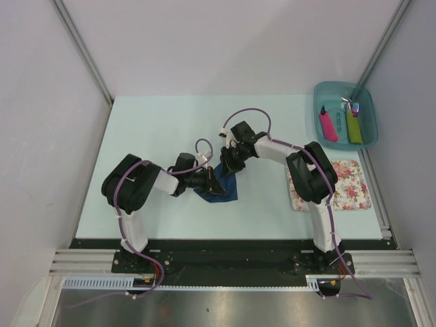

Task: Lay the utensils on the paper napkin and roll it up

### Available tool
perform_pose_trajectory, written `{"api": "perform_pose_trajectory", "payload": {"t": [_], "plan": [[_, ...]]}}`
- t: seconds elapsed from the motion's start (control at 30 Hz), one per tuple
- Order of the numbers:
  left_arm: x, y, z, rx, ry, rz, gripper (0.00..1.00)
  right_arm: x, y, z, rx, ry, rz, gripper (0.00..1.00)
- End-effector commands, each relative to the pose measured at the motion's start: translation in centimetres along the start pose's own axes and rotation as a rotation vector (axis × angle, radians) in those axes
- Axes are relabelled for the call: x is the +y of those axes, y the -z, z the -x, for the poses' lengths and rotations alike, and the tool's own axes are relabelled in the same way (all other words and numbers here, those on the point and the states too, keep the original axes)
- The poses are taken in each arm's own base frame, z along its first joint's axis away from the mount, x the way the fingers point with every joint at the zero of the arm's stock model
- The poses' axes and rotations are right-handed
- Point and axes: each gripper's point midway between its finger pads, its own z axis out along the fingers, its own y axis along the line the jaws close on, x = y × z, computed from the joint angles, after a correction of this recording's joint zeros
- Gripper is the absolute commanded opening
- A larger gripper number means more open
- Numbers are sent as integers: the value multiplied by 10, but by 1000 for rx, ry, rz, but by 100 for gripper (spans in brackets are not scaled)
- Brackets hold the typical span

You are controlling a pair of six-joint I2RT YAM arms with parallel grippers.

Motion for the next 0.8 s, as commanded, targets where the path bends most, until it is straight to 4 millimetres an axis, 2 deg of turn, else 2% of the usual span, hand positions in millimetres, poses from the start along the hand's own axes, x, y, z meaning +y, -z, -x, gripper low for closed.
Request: {"api": "perform_pose_trajectory", "payload": {"t": [0.0, 0.13, 0.2, 0.43, 0.63, 0.77], "plan": [[25, -2, -7, 5, 27, 87, 2, 29, 34, 36, -99, 37, 63, 21], [24, -1, -6, 0, 25, 84, 2, 40, 51, 40, -129, 45, 65, 21], [24, -2, -5, -1, 22, 82, 2, 38, 48, 35, -121, 46, 50, 21], [21, -1, -4, -5, 14, 77, 3, 16, 23, 20, -65, 36, -3, 16], [17, 2, -1, -14, 7, 72, 3, -10, 1, 5, -16, 28, -93, 12], [8, 4, 5, -30, -11, 49, 8, -24, -11, -9, 23, 46, -142, 10]]}}
